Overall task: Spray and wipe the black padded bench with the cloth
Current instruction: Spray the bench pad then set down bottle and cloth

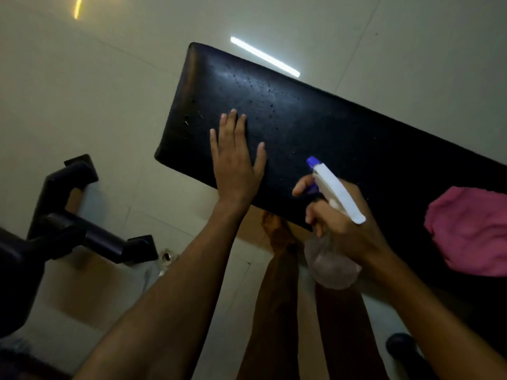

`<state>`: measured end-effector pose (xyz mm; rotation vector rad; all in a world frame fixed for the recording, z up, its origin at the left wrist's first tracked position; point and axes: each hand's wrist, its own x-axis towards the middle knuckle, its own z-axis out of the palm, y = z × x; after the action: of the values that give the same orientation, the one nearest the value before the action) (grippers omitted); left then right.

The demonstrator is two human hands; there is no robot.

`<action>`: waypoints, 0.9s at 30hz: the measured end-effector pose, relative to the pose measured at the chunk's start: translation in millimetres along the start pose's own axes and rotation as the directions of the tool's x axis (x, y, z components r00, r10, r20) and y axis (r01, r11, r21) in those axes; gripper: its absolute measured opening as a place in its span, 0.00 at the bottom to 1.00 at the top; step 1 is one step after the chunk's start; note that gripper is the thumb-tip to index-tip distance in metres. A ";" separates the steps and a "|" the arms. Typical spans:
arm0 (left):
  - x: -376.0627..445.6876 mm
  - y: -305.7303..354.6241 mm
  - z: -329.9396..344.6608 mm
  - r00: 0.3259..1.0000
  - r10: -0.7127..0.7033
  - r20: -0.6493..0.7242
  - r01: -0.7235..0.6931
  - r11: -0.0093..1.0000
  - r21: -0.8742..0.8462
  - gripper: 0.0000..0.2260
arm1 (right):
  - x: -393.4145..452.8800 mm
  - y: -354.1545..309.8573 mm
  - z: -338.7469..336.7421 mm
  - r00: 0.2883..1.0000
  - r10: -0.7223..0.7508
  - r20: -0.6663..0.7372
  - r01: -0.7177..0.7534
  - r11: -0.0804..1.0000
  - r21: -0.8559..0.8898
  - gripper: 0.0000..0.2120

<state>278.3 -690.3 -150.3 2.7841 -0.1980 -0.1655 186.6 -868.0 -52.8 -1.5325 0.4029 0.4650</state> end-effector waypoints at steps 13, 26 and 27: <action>15.0 -66.6 -7.9 0.999 0.022 -0.047 -0.019 0.997 0.080 0.33 | 58.1 -8.7 21.3 0.989 0.150 -0.020 -0.147 0.985 0.091 0.14; 13.8 -65.3 -8.1 0.999 0.005 -0.038 -0.004 1.000 0.014 0.32 | 45.5 -8.7 25.3 0.986 0.166 0.035 -0.169 0.964 0.206 0.12; 13.5 -65.2 -8.7 0.999 0.002 -0.042 -0.002 1.000 -0.012 0.31 | 42.4 -8.1 25.7 0.985 0.159 0.062 -0.169 0.964 0.208 0.12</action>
<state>300.4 -628.9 -165.9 2.7729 -0.1887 -0.1066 225.9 -840.7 -68.0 -1.2850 0.5298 0.5664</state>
